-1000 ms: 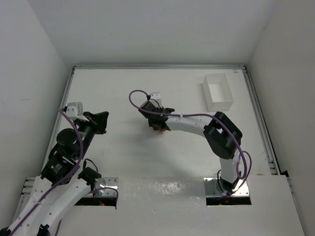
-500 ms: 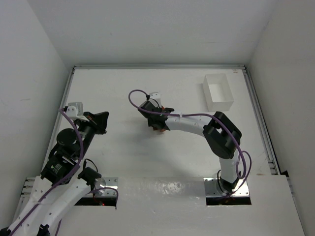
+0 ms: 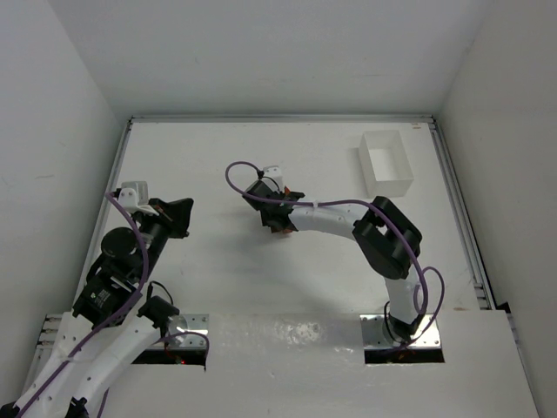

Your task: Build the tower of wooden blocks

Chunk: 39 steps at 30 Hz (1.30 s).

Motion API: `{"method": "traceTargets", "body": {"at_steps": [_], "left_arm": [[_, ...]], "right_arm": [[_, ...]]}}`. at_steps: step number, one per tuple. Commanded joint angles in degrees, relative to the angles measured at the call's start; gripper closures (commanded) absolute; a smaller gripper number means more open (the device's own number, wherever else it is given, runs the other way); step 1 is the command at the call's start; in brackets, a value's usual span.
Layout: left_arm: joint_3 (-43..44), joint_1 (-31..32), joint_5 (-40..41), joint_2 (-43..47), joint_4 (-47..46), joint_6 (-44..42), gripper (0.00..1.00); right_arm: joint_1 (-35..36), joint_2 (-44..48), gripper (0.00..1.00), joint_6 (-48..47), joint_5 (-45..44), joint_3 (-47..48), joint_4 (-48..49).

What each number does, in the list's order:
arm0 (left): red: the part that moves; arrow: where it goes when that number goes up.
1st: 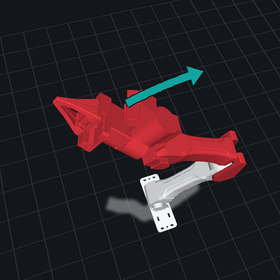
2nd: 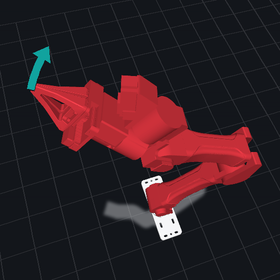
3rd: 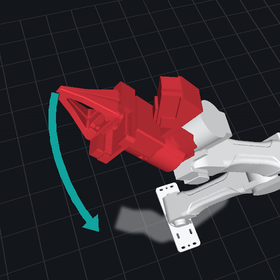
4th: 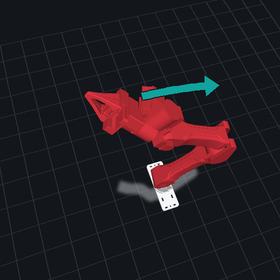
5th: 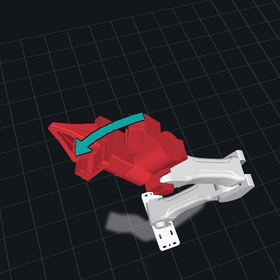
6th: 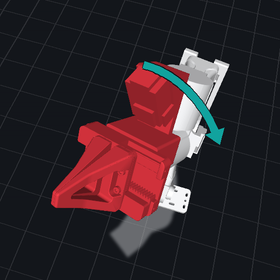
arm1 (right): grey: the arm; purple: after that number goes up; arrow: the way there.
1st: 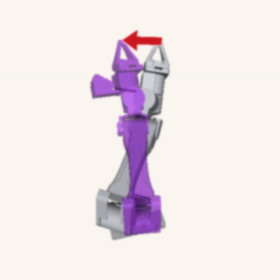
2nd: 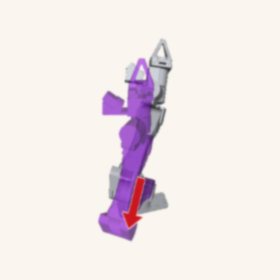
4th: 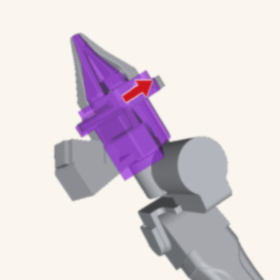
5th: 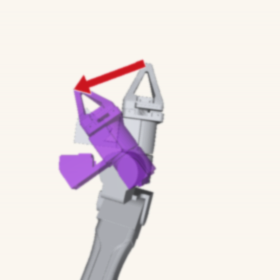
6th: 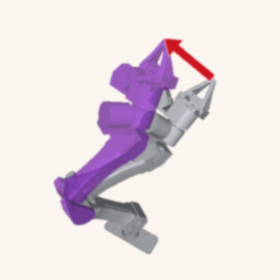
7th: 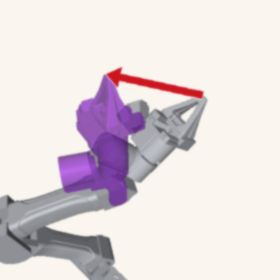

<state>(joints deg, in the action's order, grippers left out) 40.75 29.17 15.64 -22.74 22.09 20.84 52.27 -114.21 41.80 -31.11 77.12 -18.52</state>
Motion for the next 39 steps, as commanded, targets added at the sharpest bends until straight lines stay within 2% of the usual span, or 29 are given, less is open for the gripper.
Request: {"method": "traceTargets", "body": {"at_steps": [1, 10, 19, 27, 30, 31, 35, 39], "left_arm": [[-0.06, -0.34, -0.70, 0.33, -2.22, -0.80, 0.99], [-0.06, -0.34, -0.96, 0.24, -2.22, -0.80, 0.99], [-0.15, -0.34, -1.05, -0.28, -2.49, -0.80, 1.00], [-1.11, -0.34, -3.85, -3.18, -3.89, 3.06, 1.00], [-3.73, -0.34, -7.09, -6.17, -6.87, 7.71, 1.00], [-5.06, -0.25, -8.16, -8.18, -10.71, 10.33, 1.00], [-11.12, 0.19, -9.49, -16.70, -19.78, 14.65, 1.00], [-12.80, 2.64, -7.39, -28.37, -28.57, 16.07, 1.00]], "right_arm": [[0.20, 0.31, 0.70, 0.39, -1.14, 2.33, 0.24], [0.11, 1.10, 0.62, 0.30, -1.49, 2.59, 0.07], [0.11, 3.03, 0.60, -0.14, -1.49, 2.33, 0.51], [0.20, 11.90, 0.61, -3.39, -0.79, -1.35, 3.75], [-1.28, 16.99, 0.85, -6.81, 0.87, -5.30, 4.90], [-2.16, 19.27, 0.98, -8.30, 4.01, -7.75, 5.07], [-7.26, 23.23, 1.00, -11.64, 12.45, -13.57, 7.45], [-11.48, 24.04, 1.00, -14.64, 18.19, -17.44, 9.12]]}}
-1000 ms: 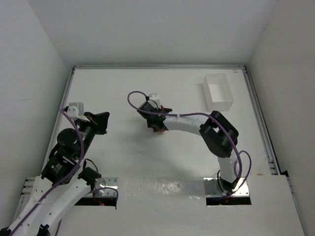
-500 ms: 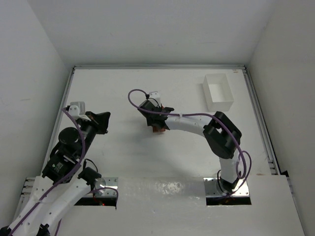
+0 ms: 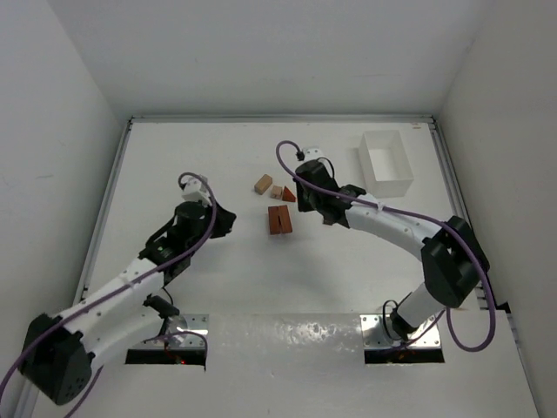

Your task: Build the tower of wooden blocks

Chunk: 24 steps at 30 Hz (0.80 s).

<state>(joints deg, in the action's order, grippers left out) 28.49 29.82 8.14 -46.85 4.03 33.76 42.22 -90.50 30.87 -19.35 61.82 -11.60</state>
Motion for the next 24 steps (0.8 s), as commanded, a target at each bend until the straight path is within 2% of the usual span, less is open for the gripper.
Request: {"method": "traceTargets", "body": {"at_steps": [1, 6, 14, 24], "left_arm": [[-0.19, 2.78, 0.82, -6.04, -11.32, 2.98, 1.00], [1.74, 6.38, 4.86, -17.54, -15.63, 2.28, 1.00], [5.17, 8.50, 4.43, -30.30, -21.08, 0.96, 1.00], [9.04, 8.58, 4.34, -38.93, -22.49, -0.18, 1.00]], "right_arm": [[-1.78, -0.72, 1.00, -5.11, 7.22, -2.32, 2.45], [-3.89, -4.94, 1.00, -7.05, 13.18, -2.06, 3.94], [-4.51, -9.08, 1.00, -7.76, 15.92, -1.97, 6.23], [-5.04, -11.45, 1.00, -7.41, 16.02, -1.62, 6.85]]}}
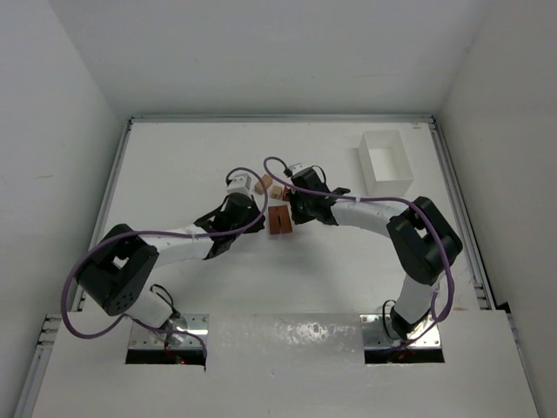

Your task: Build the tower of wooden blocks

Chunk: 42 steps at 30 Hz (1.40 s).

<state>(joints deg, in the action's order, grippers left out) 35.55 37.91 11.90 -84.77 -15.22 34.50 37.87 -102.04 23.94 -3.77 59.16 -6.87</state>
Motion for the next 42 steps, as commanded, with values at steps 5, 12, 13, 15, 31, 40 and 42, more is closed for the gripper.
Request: {"method": "traceTargets", "body": {"at_steps": [5, 12, 13, 15, 31, 40, 42], "left_arm": [[3.12, 0.50, 0.84, -3.55, -2.88, -0.84, 1.00], [3.74, 0.50, 0.05, -5.23, -2.97, -1.10, 1.00], [3.74, 0.50, -0.03, -5.40, -3.06, -1.10, 1.00], [3.56, 0.50, -0.39, -5.49, -3.41, -1.10, 1.00], [3.65, 0.50, -2.05, -6.19, -4.64, -1.54, 1.00], [3.47, 0.59, -2.41, -6.37, -5.17, -1.45, 1.00], [3.47, 0.59, -2.50, -6.37, -5.26, -1.54, 1.00]], "right_arm": [[-1.04, -0.61, 1.00, -0.57, 1.04, 1.05, 2.22], [-1.13, -0.79, 1.00, -0.48, 2.19, 0.87, 2.83], [-1.13, -0.79, 1.00, -0.39, 2.45, 0.79, 3.01], [-1.13, -0.88, 1.00, -0.21, 2.89, 0.70, 3.18], [-1.13, -0.88, 1.00, 0.49, 3.59, -0.27, 4.15], [-1.13, -0.62, 1.00, 1.54, 3.59, -1.06, 5.20], [-1.13, -0.44, 1.00, 1.89, 3.59, -1.32, 5.73]]}}
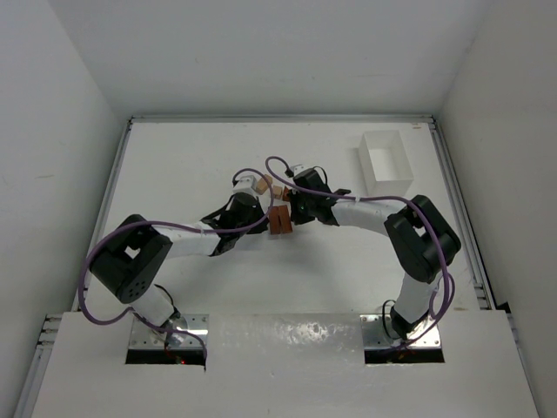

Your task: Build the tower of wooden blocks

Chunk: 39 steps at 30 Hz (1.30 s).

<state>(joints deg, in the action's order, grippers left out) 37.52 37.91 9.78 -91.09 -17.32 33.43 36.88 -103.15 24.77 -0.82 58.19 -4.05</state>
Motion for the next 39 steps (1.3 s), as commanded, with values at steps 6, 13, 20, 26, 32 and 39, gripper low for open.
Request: {"method": "traceTargets", "body": {"at_steps": [6, 13, 20, 26, 32, 39], "left_arm": [[1.68, 0.67, -0.73, -0.14, -3.42, -0.56, 1.00], [1.68, 0.67, -0.38, 0.12, -3.25, -0.73, 1.00], [2.21, 0.67, 0.58, 0.38, -2.55, -1.00, 1.00], [3.44, 0.59, 7.95, 7.13, 1.84, -3.54, 1.00], [3.35, 0.59, 16.48, 21.02, 6.68, -5.22, 1.00], [-5.25, 0.50, 19.84, 38.25, 10.99, -2.85, 1.00]], "right_arm": [[-0.06, 0.85, 1.00, 2.47, 1.86, -1.07, 3.70], [-0.06, 1.29, 1.00, 3.09, 1.96, -1.59, 3.79], [-0.06, 1.55, 1.00, 3.00, 1.00, -1.86, 3.70], [-1.11, 4.27, 1.00, -0.43, -4.71, 1.21, -0.25], [-3.05, 5.60, 0.98, -3.67, -4.11, 5.68, -0.86], [-3.05, -5.53, 0.77, -13.58, 2.74, 20.71, -4.29]]}}
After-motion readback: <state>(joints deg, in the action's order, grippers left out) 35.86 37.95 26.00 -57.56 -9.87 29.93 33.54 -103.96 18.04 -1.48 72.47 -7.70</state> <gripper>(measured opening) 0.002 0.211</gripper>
